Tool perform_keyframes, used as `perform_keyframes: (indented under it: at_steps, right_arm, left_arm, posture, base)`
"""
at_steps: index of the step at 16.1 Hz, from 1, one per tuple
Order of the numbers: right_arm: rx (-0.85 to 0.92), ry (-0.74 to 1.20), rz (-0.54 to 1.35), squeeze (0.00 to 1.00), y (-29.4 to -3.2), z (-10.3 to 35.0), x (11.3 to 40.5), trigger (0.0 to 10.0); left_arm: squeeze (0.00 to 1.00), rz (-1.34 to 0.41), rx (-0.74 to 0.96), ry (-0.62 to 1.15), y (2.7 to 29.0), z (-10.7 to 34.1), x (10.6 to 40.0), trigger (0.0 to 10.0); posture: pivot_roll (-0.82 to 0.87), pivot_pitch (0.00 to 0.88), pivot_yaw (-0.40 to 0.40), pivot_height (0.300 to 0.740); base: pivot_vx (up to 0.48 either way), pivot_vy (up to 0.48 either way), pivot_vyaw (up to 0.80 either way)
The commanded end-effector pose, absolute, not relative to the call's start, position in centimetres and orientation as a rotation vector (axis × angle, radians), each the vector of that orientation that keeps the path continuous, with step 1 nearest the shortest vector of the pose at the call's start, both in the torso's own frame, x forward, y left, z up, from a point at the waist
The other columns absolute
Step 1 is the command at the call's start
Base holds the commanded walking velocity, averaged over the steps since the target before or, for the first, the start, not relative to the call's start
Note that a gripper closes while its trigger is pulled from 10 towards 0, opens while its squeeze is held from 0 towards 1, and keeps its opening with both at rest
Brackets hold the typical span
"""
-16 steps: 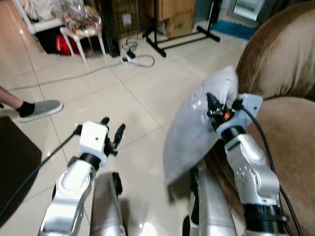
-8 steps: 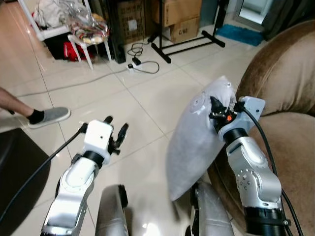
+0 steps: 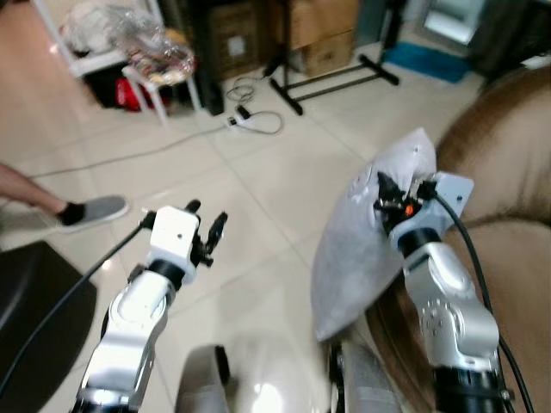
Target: Move the pillow to the sofa from floor
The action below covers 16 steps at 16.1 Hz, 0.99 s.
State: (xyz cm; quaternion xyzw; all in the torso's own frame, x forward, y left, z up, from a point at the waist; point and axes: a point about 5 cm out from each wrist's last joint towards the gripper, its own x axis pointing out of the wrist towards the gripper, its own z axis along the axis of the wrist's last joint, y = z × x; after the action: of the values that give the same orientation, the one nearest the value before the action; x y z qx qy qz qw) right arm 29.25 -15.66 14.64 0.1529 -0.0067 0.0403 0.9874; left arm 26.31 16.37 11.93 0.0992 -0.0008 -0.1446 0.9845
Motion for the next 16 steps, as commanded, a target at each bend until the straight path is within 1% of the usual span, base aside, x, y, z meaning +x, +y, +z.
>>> perform_keyframes:
  at_steps: [1, 5, 7, 16]
  right_arm:
    - [0.299, -0.07, 0.111, 0.0, -15.2, 16.1, 29.5, 10.0]
    - [0.301, -0.067, 0.098, 0.0, -15.4, 16.0, 29.4, 10.0]
    - [0.301, -0.067, 0.094, 0.0, -15.5, 16.0, 29.4, 10.0]
    - [0.287, -0.058, 0.048, 0.0, -16.3, 15.7, 29.0, 10.0]
  left_arm:
    - [0.0, -0.285, 0.197, -0.011, 16.6, 12.1, 26.4, 10.0]
    - [0.0, -0.279, 0.195, -0.011, 16.6, 12.1, 26.5, 10.0]
    - [0.0, -0.28, 0.194, -0.011, 16.6, 12.1, 26.6, 10.0]
    - [0.0, -0.309, 0.191, -0.013, 16.2, 12.1, 27.3, 10.0]
  posture:
    - [-0.03, 0.0, 0.037, 0.696]
    - [-0.04, 0.0, 0.04, 0.731]
    - [-0.04, 0.0, 0.041, 0.74]
    - [-0.06, 0.0, 0.065, 0.74]
  base:
    - [0.0, 0.0, 0.0]
    - [0.0, 0.0, 0.0]
    - [0.0, 0.0, 0.0]
    - [0.0, 0.0, 0.0]
